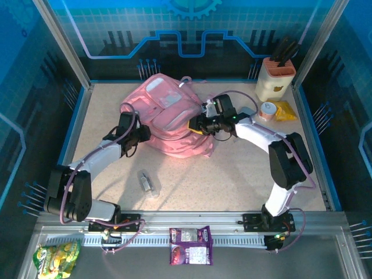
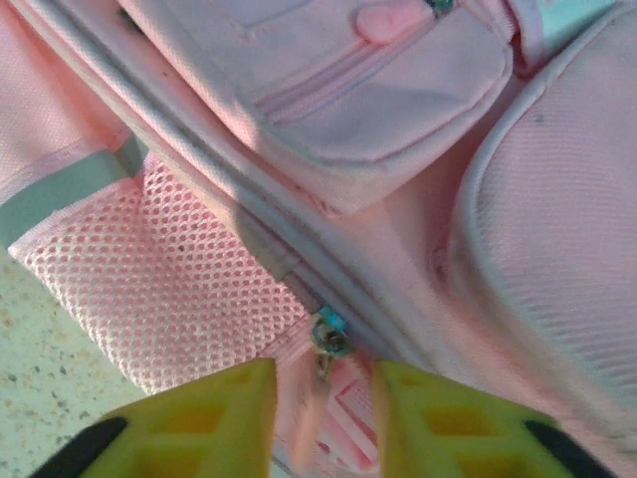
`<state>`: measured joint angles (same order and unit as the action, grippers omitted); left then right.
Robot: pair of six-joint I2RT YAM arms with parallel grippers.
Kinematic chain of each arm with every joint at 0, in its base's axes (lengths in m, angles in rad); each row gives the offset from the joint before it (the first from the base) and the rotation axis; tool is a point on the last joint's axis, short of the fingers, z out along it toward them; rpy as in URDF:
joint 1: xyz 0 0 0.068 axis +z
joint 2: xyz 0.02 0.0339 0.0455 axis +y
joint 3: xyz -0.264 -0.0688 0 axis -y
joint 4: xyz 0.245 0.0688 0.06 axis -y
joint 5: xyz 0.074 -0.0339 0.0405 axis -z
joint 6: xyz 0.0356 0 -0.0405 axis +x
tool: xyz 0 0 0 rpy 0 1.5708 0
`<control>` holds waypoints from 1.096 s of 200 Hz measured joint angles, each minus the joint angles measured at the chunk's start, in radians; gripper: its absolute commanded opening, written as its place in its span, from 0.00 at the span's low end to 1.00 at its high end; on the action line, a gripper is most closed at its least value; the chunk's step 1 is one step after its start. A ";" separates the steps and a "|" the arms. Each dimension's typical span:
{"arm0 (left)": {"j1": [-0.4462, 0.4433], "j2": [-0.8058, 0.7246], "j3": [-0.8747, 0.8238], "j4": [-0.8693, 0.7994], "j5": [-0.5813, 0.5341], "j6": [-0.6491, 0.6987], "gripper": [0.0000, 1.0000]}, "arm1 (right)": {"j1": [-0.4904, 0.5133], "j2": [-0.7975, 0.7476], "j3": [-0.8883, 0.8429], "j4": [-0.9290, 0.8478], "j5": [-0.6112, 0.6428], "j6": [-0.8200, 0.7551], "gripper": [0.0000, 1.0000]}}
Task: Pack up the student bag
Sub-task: Unzip the student bag at the center of the table, then pick up the pencil pouch from the top-right of the table.
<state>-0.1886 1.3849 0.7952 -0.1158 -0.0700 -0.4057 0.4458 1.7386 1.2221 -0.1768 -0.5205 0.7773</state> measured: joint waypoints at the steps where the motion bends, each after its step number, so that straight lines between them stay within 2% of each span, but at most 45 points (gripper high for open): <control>1: 0.001 -0.002 -0.001 -0.001 0.002 -0.004 0.40 | 0.000 -0.002 0.000 -0.003 0.002 -0.005 0.62; 15: -0.001 -0.041 -0.013 -0.015 0.016 -0.025 0.48 | -0.007 -0.069 -0.003 -0.069 0.082 -0.050 0.73; 28: -0.012 -0.100 -0.032 -0.034 0.026 -0.045 0.48 | -0.024 -0.134 -0.004 -0.137 0.169 -0.095 0.82; 44: -0.049 -0.164 -0.043 -0.063 0.034 -0.066 0.50 | -0.066 -0.190 -0.004 -0.212 0.286 -0.137 1.00; 70: -0.159 -0.206 -0.043 -0.087 0.030 -0.090 0.53 | -0.144 -0.186 0.015 -0.322 0.464 -0.211 1.00; 93: -0.257 -0.205 -0.043 -0.092 0.015 -0.105 0.54 | -0.193 -0.101 0.047 -0.378 0.578 -0.241 1.00; 111: -0.314 -0.189 -0.036 -0.089 0.007 -0.119 0.60 | -0.209 -0.021 0.069 -0.404 0.641 -0.244 1.00; 155: -0.396 -0.088 0.039 -0.089 -0.033 -0.122 0.67 | -0.256 0.127 0.124 -0.399 0.670 -0.230 1.00; 219: -0.448 -0.008 0.113 -0.088 -0.056 -0.119 0.75 | -0.257 0.262 0.247 -0.414 0.708 -0.161 1.00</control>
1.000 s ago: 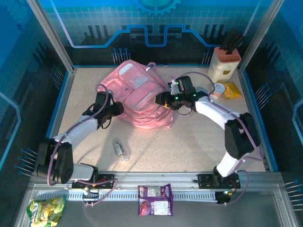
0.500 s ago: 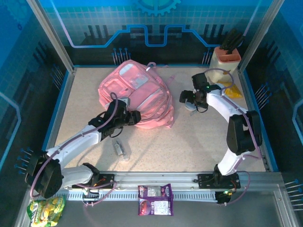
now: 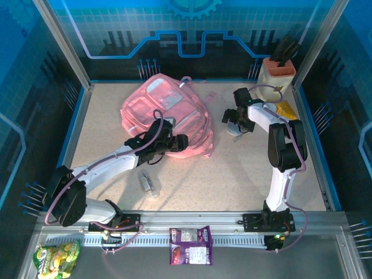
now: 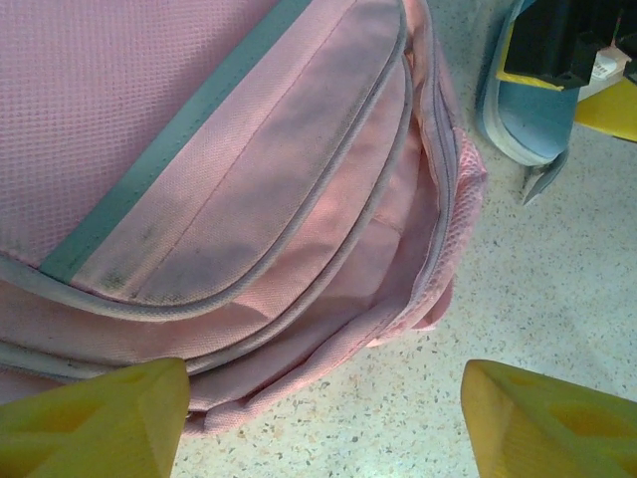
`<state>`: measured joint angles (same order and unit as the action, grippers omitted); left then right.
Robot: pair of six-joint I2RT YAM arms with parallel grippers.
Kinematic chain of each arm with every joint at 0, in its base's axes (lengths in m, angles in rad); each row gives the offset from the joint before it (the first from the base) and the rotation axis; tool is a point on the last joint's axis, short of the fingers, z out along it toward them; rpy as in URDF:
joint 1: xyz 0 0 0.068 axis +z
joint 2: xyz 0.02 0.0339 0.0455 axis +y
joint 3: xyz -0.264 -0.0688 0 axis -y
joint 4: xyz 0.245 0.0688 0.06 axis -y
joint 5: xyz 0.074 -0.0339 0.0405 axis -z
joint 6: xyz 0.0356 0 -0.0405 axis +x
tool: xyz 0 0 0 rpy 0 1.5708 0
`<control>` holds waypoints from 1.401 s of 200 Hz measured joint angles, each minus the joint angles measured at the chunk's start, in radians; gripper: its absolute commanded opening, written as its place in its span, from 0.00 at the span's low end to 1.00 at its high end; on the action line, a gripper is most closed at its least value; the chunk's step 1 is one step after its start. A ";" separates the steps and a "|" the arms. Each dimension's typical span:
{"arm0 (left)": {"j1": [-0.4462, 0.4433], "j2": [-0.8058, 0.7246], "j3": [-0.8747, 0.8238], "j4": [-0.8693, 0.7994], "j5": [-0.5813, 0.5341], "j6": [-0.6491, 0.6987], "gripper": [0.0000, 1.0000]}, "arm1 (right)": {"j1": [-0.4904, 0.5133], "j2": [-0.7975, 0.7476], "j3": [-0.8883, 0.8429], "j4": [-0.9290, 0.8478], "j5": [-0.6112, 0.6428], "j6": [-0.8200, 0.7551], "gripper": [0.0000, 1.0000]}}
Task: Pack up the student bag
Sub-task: Pick up the pencil pouch from the top-right of the table.
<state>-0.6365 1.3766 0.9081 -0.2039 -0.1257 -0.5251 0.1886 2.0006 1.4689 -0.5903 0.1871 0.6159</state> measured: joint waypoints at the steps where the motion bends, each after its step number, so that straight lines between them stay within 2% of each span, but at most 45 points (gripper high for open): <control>1: 0.000 0.000 0.000 0.000 -0.001 0.000 0.75 | 0.000 0.001 0.001 0.000 0.001 0.001 1.00; 115: -0.022 0.047 0.077 -0.002 -0.061 0.065 0.83 | -0.002 0.087 0.048 -0.025 0.071 0.010 1.00; 161: -0.023 0.095 0.102 -0.013 -0.066 0.092 0.84 | -0.039 0.081 0.014 0.001 0.015 -0.016 0.84; 181: -0.023 0.130 0.144 -0.028 -0.074 0.138 0.84 | -0.047 0.076 0.010 0.000 -0.003 -0.028 0.77; 206: -0.023 0.194 0.228 -0.047 -0.091 0.232 0.85 | -0.052 0.046 -0.025 0.030 -0.038 -0.053 0.74; 280: -0.032 0.396 0.383 -0.083 -0.175 0.519 0.86 | -0.052 -0.146 -0.141 0.039 -0.112 -0.098 0.74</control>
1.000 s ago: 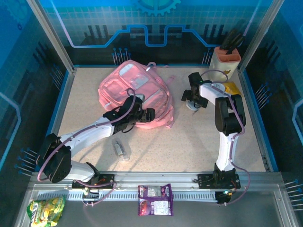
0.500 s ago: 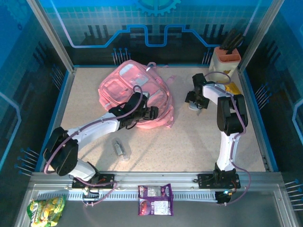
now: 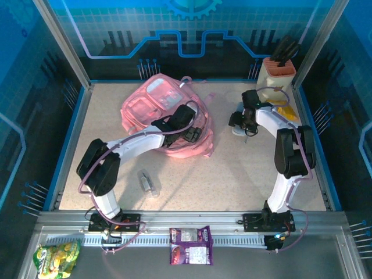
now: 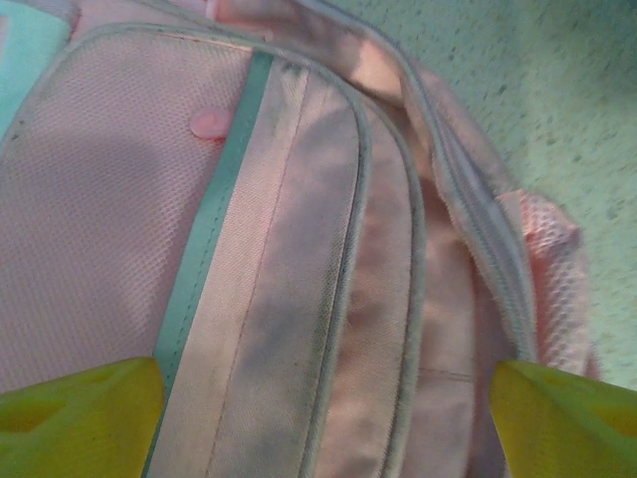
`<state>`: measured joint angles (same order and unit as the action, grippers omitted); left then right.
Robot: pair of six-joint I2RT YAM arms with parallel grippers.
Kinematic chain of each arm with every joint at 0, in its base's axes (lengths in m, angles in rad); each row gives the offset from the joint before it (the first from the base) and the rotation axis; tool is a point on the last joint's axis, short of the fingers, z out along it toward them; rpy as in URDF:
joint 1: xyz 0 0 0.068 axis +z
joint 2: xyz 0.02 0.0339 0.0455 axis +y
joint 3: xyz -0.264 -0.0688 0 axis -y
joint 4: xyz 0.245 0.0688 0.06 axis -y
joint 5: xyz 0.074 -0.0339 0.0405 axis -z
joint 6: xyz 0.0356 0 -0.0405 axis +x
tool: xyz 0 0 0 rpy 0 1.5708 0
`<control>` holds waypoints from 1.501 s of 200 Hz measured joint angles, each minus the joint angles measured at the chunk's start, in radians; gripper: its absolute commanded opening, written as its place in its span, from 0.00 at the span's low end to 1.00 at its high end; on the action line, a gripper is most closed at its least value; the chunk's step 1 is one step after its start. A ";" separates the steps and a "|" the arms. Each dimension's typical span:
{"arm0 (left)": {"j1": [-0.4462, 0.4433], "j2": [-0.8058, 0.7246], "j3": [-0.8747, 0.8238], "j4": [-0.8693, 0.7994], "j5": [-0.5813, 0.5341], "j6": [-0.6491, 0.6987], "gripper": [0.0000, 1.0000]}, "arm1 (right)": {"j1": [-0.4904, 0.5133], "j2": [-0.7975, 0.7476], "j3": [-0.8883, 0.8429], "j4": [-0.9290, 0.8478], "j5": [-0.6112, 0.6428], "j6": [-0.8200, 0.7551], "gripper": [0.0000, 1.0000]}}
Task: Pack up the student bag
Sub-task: Open the student bag at the center of the table, then place the pencil pouch in the student bag.
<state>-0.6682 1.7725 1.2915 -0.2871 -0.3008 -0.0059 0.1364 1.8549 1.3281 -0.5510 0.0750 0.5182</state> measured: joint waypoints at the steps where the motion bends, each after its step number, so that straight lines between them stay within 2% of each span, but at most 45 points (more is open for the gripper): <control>1: 0.000 0.002 0.000 0.000 -0.001 0.002 0.86 | 0.000 -0.002 -0.001 0.001 -0.002 0.000 0.74; 14: -0.006 0.032 0.009 -0.003 -0.018 0.039 0.84 | 0.000 -0.030 -0.014 0.005 -0.018 0.000 0.74; 36: -0.017 0.094 0.038 -0.007 -0.089 0.087 0.68 | 0.002 -0.056 -0.032 0.006 -0.037 0.000 0.75; 64: -0.021 0.149 0.074 -0.008 -0.175 0.124 0.41 | 0.013 -0.074 -0.046 0.005 -0.058 -0.004 0.75; 103: -0.026 0.151 0.104 -0.025 -0.204 0.162 0.00 | 0.052 -0.148 -0.083 -0.018 -0.069 -0.022 0.77; 135: -0.026 0.130 0.140 -0.075 -0.212 0.162 0.00 | 0.098 -0.232 -0.116 -0.049 -0.080 -0.043 0.78; 164: -0.016 0.042 0.158 -0.121 -0.219 0.155 0.00 | 0.141 -0.315 -0.141 -0.105 -0.086 -0.072 0.78; 211: 0.023 -0.088 0.252 -0.191 -0.202 0.115 0.00 | 0.288 -0.417 -0.184 -0.138 -0.140 -0.120 0.77; 237: 0.042 -0.122 0.272 -0.223 -0.134 0.082 0.00 | 0.375 -0.361 -0.166 -0.120 -0.189 -0.151 0.77; 272: 0.051 -0.132 0.285 -0.240 -0.060 0.036 0.00 | 0.443 -0.161 -0.031 -0.032 -0.241 -0.214 0.76; 300: 0.057 -0.134 0.285 -0.243 -0.038 0.003 0.00 | 0.447 -0.003 0.079 0.081 -0.240 -0.252 0.86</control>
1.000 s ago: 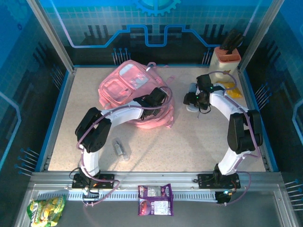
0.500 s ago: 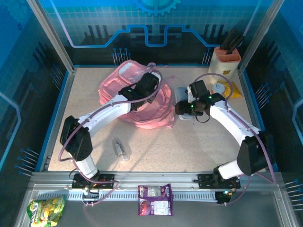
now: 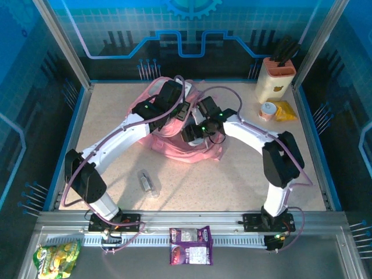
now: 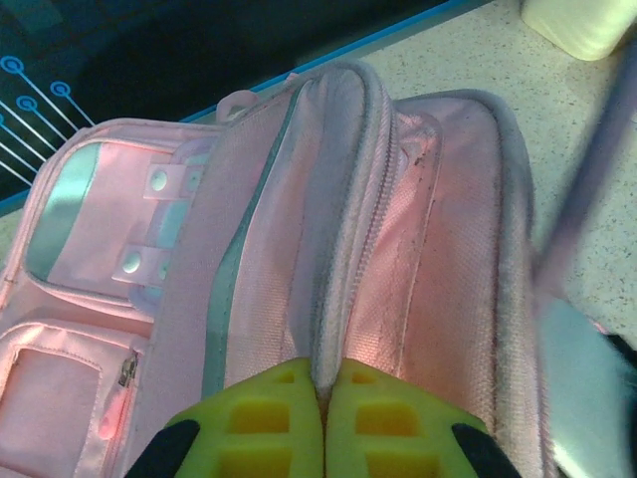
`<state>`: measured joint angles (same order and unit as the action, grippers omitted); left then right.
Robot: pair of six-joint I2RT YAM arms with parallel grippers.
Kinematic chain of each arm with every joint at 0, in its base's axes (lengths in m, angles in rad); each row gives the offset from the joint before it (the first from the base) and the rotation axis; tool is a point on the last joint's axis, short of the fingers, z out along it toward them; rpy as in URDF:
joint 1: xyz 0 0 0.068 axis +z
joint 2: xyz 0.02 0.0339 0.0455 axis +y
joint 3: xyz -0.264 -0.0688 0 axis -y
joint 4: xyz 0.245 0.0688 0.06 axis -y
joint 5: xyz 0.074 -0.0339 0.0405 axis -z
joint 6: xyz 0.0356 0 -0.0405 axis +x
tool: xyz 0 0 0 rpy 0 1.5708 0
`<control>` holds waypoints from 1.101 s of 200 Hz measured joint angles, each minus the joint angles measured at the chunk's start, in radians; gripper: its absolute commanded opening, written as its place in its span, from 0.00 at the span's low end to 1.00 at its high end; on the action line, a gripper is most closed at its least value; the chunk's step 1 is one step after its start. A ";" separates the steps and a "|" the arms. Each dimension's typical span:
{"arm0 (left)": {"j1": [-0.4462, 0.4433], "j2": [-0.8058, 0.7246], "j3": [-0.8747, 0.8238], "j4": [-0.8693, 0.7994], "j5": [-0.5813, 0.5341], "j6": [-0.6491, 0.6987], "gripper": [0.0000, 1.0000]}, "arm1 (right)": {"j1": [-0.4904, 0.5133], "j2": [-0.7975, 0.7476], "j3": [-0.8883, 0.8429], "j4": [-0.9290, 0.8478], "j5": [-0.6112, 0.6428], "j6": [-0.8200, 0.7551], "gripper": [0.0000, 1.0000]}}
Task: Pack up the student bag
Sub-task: Place the pencil pouch in the student bag.
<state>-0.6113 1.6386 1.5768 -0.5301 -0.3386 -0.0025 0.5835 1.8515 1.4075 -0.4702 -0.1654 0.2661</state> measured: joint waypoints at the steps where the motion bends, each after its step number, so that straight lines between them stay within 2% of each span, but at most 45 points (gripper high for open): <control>1: 0.000 0.000 0.000 0.000 0.000 0.000 0.00 | 0.000 0.002 0.000 0.003 0.000 0.000 0.87; 13: 0.008 -0.002 0.000 0.000 0.008 -0.018 0.00 | -0.002 0.024 0.001 0.050 -0.001 -0.005 1.00; 41: 0.036 -0.018 0.000 0.001 0.040 -0.056 0.00 | -0.010 0.019 -0.022 0.143 -0.012 -0.005 1.00; 68: 0.050 -0.034 -0.003 0.001 0.066 -0.080 0.00 | -0.022 -0.094 -0.169 0.180 0.007 0.007 1.00; 97: 0.051 -0.047 -0.019 0.003 0.087 -0.102 0.00 | -0.028 -0.228 -0.318 0.165 0.016 0.060 0.84; 123: 0.051 -0.048 -0.023 0.003 0.101 -0.116 0.00 | -0.028 -0.244 -0.386 0.187 -0.007 0.105 0.59; 132: 0.051 -0.048 -0.023 0.003 0.104 -0.123 0.00 | -0.028 -0.238 -0.402 0.202 -0.025 0.128 0.53; 164: 0.052 -0.048 -0.023 0.003 0.129 -0.151 0.00 | -0.028 -0.134 -0.340 0.267 -0.086 0.153 0.45; 201: 0.053 -0.048 -0.023 0.003 0.138 -0.188 0.00 | -0.029 0.001 -0.173 0.383 -0.144 0.170 0.45; 220: 0.053 -0.048 -0.031 0.004 0.138 -0.206 0.00 | -0.036 0.000 -0.153 0.432 -0.158 0.177 0.54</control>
<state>-0.5583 1.5902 1.5459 -0.5259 -0.2001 -0.2089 0.5476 1.8519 1.2549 -0.0380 -0.3233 0.4427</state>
